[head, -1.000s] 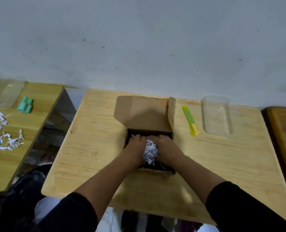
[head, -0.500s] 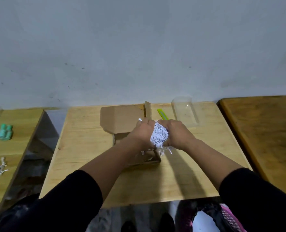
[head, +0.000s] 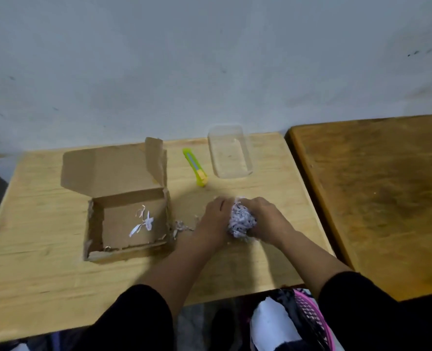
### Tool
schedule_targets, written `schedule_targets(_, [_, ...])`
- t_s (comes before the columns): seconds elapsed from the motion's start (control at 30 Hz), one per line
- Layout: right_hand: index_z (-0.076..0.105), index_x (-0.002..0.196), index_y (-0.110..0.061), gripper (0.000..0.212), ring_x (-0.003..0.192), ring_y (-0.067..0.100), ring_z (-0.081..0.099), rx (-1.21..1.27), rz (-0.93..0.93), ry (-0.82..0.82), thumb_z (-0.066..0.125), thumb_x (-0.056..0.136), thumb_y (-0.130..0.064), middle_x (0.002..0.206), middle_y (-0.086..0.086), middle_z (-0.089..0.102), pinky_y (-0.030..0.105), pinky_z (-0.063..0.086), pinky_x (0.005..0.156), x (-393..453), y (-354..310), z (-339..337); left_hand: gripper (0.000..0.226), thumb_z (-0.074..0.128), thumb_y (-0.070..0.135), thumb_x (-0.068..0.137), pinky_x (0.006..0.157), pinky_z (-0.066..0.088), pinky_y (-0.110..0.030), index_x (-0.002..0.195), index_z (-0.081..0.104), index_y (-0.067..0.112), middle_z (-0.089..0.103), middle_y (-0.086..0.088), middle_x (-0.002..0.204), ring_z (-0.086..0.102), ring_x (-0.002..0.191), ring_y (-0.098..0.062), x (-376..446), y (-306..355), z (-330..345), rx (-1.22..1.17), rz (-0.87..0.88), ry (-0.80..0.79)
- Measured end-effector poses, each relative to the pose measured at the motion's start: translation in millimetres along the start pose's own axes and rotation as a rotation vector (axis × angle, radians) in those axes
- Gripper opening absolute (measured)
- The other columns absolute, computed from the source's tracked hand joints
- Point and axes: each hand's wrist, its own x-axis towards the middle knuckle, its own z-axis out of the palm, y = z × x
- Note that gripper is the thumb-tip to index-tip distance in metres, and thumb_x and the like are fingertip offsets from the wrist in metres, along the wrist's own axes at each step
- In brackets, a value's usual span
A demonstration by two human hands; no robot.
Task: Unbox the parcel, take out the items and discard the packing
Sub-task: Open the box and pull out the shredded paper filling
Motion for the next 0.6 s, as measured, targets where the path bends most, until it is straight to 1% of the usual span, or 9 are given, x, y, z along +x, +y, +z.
schedule_targets(0.07, [0.043,0.133,-0.03,0.063,0.106,0.03,0.056,0.026,-0.013,0.013,0.066,0.074,-0.037,0.117,0.012,0.056,0.026,0.044,0.083,2.2,10.6,7.0,0.084,0.087,0.021,0.053,0.088,0.047,-0.052,0.122,0.048,-0.008,0.056,-0.034,0.114,0.056,0.103,-0.05,2.0,-1.7,10.9,0.011,-0.036,0.056])
schedule_targets(0.1, [0.04,0.136,-0.027,0.068,0.111,0.031,0.053,0.06,-0.019,0.023,0.068,0.074,-0.037,0.121,0.015,0.053,0.027,0.043,0.086,2.0,13.4,8.2,0.085,0.084,0.022,0.058,0.091,0.046,-0.052,0.127,0.042,-0.004,0.053,-0.032,0.12,0.053,0.11,-0.048,2.8,-1.8,12.9,0.029,-0.037,0.081])
schedule_targets(0.13, [0.037,0.139,-0.023,0.075,0.118,0.032,0.048,0.094,-0.032,0.03,0.07,0.073,-0.035,0.129,0.018,0.048,0.029,0.041,0.093,1.5,16.0,9.1,0.087,0.082,0.024,0.062,0.094,0.046,-0.051,0.132,0.036,0.001,0.05,-0.03,0.125,0.049,0.116,-0.047,3.3,-3.0,14.2,0.056,-0.033,0.101])
schedule_targets(0.2, [0.024,0.145,-0.019,0.089,0.133,0.031,0.032,0.127,-0.077,0.016,0.073,0.072,-0.033,0.145,0.019,0.032,0.034,0.032,0.108,-1.3,18.6,7.0,0.091,0.078,0.027,0.068,0.103,0.039,-0.051,0.141,0.028,0.007,0.038,-0.026,0.14,0.036,0.131,-0.042,1.6,-6.3,16.1,0.109,-0.061,0.112])
schedule_targets(0.27, [0.011,0.148,-0.021,0.097,0.142,0.027,0.017,0.109,-0.116,-0.027,0.071,0.073,-0.037,0.155,0.012,0.017,0.035,0.021,0.114,-4.3,18.4,5.4,0.094,0.075,0.03,0.072,0.11,0.031,-0.048,0.146,0.021,0.009,0.027,-0.021,0.149,0.025,0.138,-0.037,-2.6,-10.4,18.0,0.107,-0.099,0.105])
schedule_targets(0.33, [0.004,0.148,-0.023,0.1,0.144,0.024,0.012,0.096,-0.122,-0.057,0.065,0.071,-0.044,0.158,0.006,0.011,0.037,0.019,0.116,-6.3,17.3,3.8,0.096,0.074,0.031,0.073,0.111,0.029,-0.044,0.147,0.014,0.014,0.02,-0.016,0.153,0.021,0.141,-0.032,-7.7,-13.6,17.7,0.084,-0.126,0.086])
schedule_targets(0.4, [0.005,0.149,-0.019,0.097,0.144,0.022,0.013,0.093,-0.092,-0.066,0.063,0.074,-0.042,0.158,0.004,0.011,0.037,0.02,0.117,-8.1,15.1,1.4,0.097,0.073,0.032,0.074,0.109,0.032,-0.044,0.148,0.011,0.018,0.019,-0.012,0.153,0.022,0.14,-0.03,-11.5,-15.8,15.6,0.066,-0.148,0.067])
schedule_targets(0.5, [0.02,0.146,-0.009,0.082,0.144,0.017,0.015,0.074,-0.077,-0.039,0.061,0.081,-0.037,0.158,0.0,0.011,0.032,0.023,0.114,-10.7,10.1,-5.5,0.096,0.072,0.037,0.075,0.109,0.032,-0.042,0.148,0.011,0.018,0.021,-0.01,0.152,0.023,0.139,-0.028,-15.4,-18.2,9.4,0.066,-0.181,0.029])
schedule_targets(0.6, [0.028,0.144,-0.007,0.077,0.142,0.016,0.021,0.07,-0.081,-0.004,0.06,0.08,-0.036,0.157,0.001,0.016,0.03,0.028,0.112,-11.7,3.1,-11.3,0.098,0.071,0.041,0.075,0.111,0.03,-0.043,0.148,0.01,0.017,0.019,-0.01,0.152,0.022,0.139,-0.028,-17.0,-17.3,-0.2,0.087,-0.207,-0.006])
